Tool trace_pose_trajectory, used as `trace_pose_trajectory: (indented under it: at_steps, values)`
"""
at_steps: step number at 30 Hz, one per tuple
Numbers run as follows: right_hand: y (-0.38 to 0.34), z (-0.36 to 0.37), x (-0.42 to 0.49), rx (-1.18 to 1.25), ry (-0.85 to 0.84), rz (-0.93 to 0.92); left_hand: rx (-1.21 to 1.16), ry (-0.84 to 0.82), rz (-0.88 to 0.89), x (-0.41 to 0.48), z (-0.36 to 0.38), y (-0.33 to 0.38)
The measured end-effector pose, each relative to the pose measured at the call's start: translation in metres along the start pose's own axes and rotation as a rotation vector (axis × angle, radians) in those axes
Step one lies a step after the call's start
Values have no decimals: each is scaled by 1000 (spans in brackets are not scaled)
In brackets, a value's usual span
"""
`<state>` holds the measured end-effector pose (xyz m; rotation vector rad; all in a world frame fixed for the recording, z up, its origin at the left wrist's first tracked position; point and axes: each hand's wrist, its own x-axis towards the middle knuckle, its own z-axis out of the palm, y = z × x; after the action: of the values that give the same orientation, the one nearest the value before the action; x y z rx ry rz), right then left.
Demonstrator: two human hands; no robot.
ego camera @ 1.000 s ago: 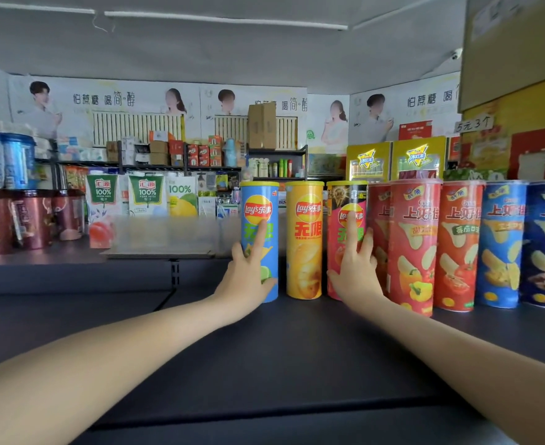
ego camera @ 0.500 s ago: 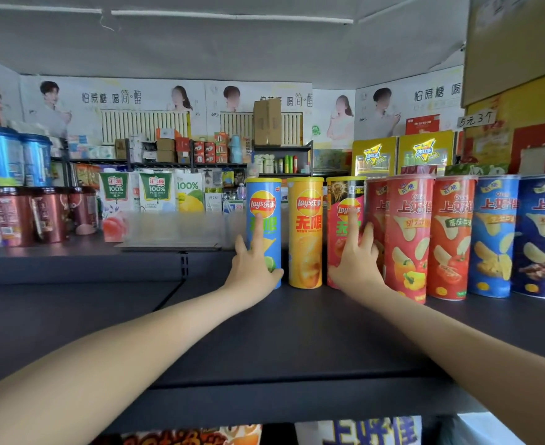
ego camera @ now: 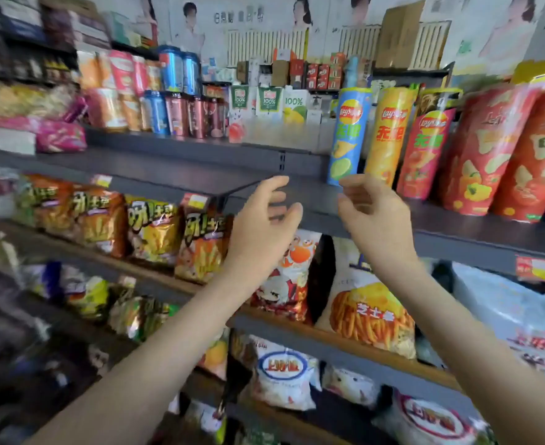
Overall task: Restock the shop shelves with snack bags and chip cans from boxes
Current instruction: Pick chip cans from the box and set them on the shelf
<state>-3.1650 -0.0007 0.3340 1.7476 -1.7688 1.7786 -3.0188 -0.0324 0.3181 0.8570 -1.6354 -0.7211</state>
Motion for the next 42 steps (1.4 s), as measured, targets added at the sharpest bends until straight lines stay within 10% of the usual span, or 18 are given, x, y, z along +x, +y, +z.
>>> trace_pose_trajectory:
  at_steps: [16, 28, 42]
  values:
    - [-59, 269, -302, 182, -920, 322, 102, 310, -1002, -255, -238, -226]
    - [-148, 526, -404, 115, -1153, 557, 355, 374, -1304, -327, -510, -370]
    - [-81, 767, -443, -89, -1292, 639, 345, 245, -1418, -275, -662, -585]
